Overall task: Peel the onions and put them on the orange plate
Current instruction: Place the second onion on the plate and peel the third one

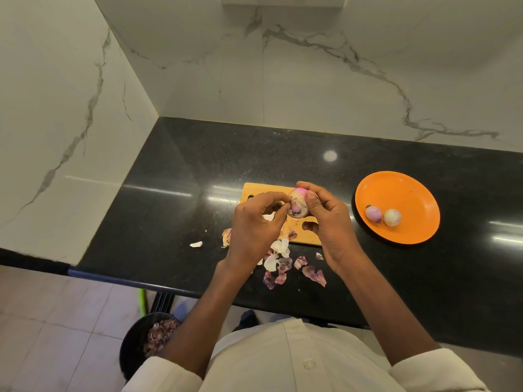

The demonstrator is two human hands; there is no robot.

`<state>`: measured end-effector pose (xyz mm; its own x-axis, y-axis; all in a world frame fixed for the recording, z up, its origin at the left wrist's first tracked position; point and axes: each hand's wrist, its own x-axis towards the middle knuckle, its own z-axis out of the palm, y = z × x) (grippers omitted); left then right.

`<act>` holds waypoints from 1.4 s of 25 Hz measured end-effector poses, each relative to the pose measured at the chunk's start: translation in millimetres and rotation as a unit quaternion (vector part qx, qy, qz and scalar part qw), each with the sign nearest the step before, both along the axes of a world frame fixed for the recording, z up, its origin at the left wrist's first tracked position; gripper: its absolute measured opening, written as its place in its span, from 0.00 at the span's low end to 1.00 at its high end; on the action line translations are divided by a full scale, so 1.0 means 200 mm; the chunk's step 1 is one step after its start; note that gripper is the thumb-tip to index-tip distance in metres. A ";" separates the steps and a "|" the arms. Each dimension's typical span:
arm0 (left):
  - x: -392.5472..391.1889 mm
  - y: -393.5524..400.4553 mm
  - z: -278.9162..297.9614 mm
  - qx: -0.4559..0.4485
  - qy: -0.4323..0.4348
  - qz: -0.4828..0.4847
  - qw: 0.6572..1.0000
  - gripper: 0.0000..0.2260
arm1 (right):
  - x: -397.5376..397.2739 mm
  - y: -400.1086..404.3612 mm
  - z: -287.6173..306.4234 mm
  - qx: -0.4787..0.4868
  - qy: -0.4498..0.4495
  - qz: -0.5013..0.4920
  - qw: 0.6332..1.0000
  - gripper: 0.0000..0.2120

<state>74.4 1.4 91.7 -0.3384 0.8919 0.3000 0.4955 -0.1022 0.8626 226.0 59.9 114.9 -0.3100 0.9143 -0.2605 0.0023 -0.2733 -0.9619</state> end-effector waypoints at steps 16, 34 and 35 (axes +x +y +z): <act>0.00 0.01 0.00 -0.017 -0.075 0.008 0.997 0.05 | 0.00 -0.01 0.01 -0.006 0.017 0.007 1.000 0.13; 0.13 0.00 -0.06 -0.173 -0.442 -0.033 0.880 0.23 | -0.03 -0.01 -0.02 0.098 -0.152 0.034 0.983 0.15; 0.12 0.01 -0.05 -0.175 -0.422 -0.037 0.889 0.22 | -0.02 0.00 0.00 0.134 -0.196 0.055 0.970 0.15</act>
